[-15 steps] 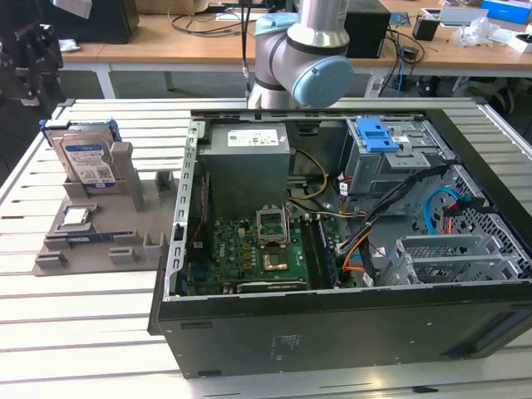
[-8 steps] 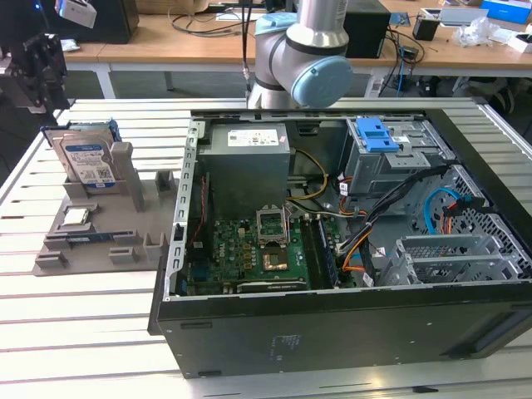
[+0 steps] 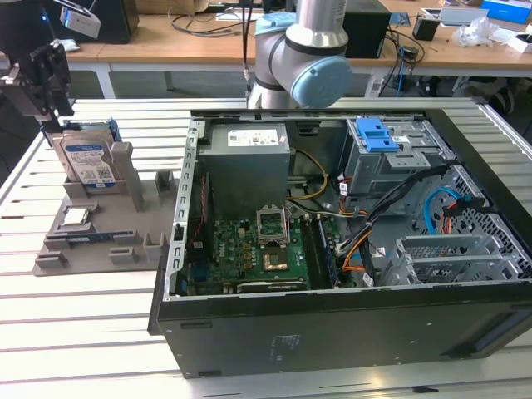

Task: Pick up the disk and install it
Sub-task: 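Pick up the disk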

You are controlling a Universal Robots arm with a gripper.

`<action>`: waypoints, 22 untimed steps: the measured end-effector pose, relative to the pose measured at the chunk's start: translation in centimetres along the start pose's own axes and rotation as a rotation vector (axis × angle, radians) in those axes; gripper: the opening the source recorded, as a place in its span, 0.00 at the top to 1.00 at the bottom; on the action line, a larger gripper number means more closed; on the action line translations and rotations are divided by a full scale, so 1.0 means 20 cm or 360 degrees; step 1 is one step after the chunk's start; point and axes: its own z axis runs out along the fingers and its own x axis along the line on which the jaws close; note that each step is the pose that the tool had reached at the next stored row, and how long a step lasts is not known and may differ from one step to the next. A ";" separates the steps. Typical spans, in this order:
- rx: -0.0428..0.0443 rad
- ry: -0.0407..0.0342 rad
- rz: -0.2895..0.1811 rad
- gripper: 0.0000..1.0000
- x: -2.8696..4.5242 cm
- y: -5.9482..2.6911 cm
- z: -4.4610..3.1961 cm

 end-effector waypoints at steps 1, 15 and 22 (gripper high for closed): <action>0.0000 0.0001 -0.0006 0.46 -0.004 0.000 0.014; 0.0002 0.0002 -0.0046 0.46 -0.023 -0.002 0.150; 0.0001 0.0002 -0.0033 0.46 -0.026 -0.003 0.213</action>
